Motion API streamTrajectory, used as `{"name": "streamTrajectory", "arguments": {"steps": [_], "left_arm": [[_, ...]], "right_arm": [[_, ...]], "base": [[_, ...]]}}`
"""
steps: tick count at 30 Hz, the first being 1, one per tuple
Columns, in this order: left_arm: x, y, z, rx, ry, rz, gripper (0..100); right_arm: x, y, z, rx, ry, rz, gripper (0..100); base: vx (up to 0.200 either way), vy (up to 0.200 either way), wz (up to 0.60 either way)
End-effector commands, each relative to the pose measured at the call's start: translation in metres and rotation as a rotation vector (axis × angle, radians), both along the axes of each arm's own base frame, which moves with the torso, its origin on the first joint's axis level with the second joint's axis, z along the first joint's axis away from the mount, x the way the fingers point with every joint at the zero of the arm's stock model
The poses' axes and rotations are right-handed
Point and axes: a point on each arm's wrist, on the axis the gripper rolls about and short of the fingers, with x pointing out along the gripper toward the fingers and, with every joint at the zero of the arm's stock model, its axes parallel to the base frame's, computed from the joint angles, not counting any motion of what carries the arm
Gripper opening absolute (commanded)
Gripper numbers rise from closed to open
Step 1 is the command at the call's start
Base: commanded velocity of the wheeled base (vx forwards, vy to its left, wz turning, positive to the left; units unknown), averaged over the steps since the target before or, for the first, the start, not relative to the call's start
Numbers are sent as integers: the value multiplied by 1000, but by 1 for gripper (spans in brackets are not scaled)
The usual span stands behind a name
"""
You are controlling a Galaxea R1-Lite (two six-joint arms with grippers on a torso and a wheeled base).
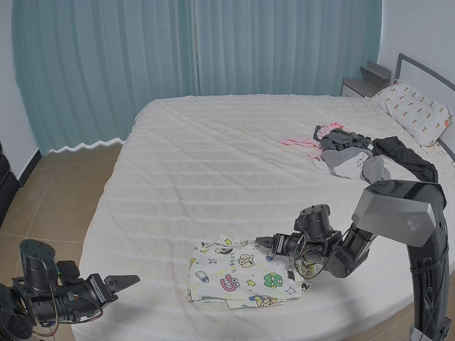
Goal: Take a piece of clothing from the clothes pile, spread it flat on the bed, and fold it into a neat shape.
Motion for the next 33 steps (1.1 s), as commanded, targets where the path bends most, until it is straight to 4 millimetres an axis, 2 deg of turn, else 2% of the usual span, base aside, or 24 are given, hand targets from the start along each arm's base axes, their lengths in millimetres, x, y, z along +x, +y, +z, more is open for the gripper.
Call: {"name": "streamTrajectory", "arguments": {"steps": [1, 11, 16, 22, 33], "left_arm": [[-3, 1, -4, 7, 18, 1, 100], [-3, 2, -3, 5, 18, 4, 100], [-3, 2, -4, 6, 21, 4, 100], [-3, 2, -4, 7, 23, 4, 100], [-3, 2, -4, 9, 24, 6, 100]], "right_arm": [[0, 0, -4, -1, 10, -5, 0], [-3, -11, 3, -1, 12, -66, 0], [-13, -21, 23, 61, 24, -119, 0], [-16, -37, 33, 78, 16, -160, 0], [-20, -47, 41, 73, 24, -177, 0]], "base": [[0, 0, 0], [0, 0, 0], [0, 0, 0], [0, 0, 0], [0, 0, 0]]}}
